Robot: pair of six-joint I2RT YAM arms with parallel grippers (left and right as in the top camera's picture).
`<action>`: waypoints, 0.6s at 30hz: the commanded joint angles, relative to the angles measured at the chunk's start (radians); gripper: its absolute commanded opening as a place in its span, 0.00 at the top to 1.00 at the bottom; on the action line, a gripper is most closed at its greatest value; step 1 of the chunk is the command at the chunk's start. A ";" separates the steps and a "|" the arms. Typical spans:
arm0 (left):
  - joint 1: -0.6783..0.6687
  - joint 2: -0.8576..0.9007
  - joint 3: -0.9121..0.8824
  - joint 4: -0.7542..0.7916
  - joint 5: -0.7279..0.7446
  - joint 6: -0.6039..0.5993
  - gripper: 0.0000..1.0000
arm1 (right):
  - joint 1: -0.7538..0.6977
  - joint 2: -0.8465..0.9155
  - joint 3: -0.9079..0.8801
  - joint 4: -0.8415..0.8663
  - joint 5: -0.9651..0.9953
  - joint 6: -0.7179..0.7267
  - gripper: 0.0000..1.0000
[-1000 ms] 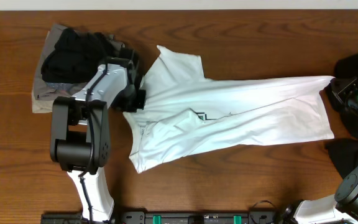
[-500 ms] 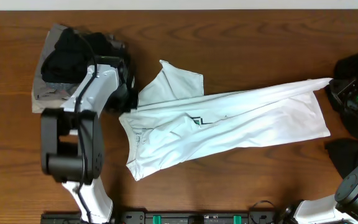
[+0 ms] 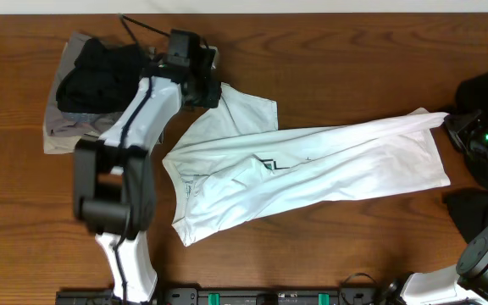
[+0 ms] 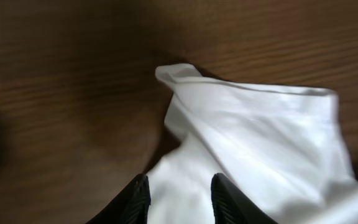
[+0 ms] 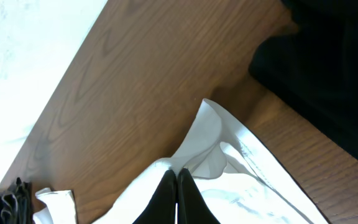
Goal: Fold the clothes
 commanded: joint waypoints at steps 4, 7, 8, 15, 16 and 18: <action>0.006 0.189 0.259 -0.029 0.063 0.007 0.57 | -0.007 -0.015 -0.002 -0.002 -0.005 0.000 0.99; 0.006 0.235 0.306 -0.025 0.061 0.007 0.48 | -0.007 -0.015 -0.002 -0.008 -0.004 -0.001 0.99; 0.006 0.243 0.306 -0.016 0.058 0.007 0.44 | -0.007 -0.015 -0.002 -0.009 -0.004 -0.001 0.99; 0.010 0.290 0.306 -0.003 0.055 0.000 0.40 | -0.007 -0.015 -0.002 -0.011 -0.004 -0.001 0.99; 0.008 0.296 0.306 -0.003 0.055 -0.001 0.40 | -0.007 -0.015 -0.002 -0.011 -0.004 -0.001 0.99; 0.003 0.306 0.306 -0.003 0.055 -0.004 0.40 | -0.007 -0.015 -0.002 -0.011 -0.004 0.000 0.99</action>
